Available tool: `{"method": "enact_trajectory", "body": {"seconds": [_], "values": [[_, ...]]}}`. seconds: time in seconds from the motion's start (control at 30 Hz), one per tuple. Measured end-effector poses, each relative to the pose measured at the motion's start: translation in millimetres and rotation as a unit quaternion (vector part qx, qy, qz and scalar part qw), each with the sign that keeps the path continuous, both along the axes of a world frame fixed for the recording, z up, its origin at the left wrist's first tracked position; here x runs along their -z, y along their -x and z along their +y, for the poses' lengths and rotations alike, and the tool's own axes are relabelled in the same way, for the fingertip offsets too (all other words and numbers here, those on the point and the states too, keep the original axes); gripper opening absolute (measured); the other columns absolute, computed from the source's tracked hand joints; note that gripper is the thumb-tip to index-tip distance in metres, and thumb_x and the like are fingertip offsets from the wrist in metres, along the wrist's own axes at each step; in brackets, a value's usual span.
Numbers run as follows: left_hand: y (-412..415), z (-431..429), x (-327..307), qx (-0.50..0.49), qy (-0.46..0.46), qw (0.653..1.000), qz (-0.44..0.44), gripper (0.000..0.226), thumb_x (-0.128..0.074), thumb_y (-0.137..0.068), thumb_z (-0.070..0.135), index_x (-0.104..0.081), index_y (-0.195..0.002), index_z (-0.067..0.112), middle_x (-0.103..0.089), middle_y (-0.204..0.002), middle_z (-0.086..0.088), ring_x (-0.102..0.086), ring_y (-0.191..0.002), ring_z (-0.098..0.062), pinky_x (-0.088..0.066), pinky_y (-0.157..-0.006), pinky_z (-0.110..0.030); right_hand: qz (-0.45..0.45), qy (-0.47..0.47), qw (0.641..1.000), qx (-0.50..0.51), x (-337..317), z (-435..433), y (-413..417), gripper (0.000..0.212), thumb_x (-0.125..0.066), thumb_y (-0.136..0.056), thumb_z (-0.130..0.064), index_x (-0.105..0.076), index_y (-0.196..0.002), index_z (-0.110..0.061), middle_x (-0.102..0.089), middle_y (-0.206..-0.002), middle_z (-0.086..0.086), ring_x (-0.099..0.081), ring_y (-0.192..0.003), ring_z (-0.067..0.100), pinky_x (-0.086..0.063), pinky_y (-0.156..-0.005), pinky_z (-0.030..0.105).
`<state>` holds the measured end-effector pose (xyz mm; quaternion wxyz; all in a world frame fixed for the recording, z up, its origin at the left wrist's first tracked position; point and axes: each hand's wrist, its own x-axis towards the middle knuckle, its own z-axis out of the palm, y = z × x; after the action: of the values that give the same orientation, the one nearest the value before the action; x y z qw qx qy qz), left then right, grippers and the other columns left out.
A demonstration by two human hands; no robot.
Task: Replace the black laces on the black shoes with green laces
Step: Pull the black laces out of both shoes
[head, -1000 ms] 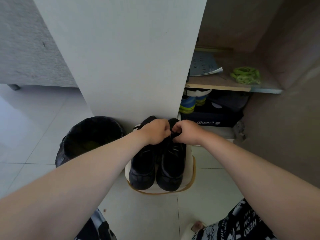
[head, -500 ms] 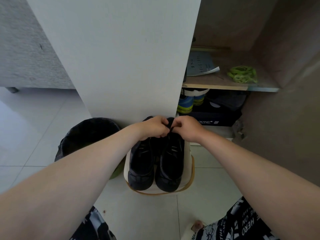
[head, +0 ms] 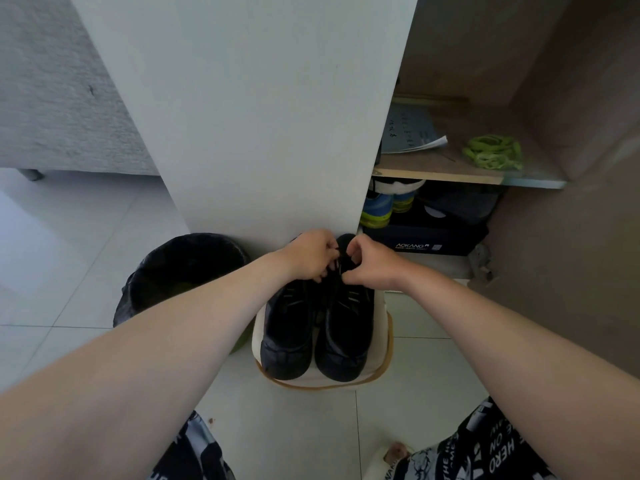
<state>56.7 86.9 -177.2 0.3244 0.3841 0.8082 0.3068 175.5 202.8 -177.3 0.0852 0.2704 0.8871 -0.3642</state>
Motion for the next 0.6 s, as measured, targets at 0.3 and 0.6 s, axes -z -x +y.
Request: {"method": "enact_trajectory", "body": {"seconds": [0.3,0.6], "values": [[-0.1,3.3,3.7,-0.044,-0.02,0.993,-0.109,0.019,-0.048,-0.102,0.008,-0.05,-0.084,0.015,-0.06,-0.076,-0.009,-0.062,-0.06,-0.019,-0.055,-0.056,-0.028,0.014,0.005,0.999,-0.037,-5.0,3.3,-1.5,0.024,-0.084,-0.064,-0.055,-0.072,-0.059,-0.036,-0.071,-0.084,-0.007,-0.065,-0.083,0.009,-0.049,-0.072,0.029],[5.2,-4.0,4.1,0.001,0.014,0.994,-0.109,0.013,-0.07,-0.086,0.006,-0.063,-0.088,0.017,-0.07,-0.083,-0.011,-0.067,-0.07,-0.016,-0.058,-0.068,-0.027,-0.029,-0.011,1.0,0.008,-4.2,3.6,2.4,0.016,-0.082,-0.077,-0.031,-0.079,-0.078,-0.015,-0.072,-0.082,0.002,-0.065,-0.08,0.015,-0.052,-0.071,0.029]]}}
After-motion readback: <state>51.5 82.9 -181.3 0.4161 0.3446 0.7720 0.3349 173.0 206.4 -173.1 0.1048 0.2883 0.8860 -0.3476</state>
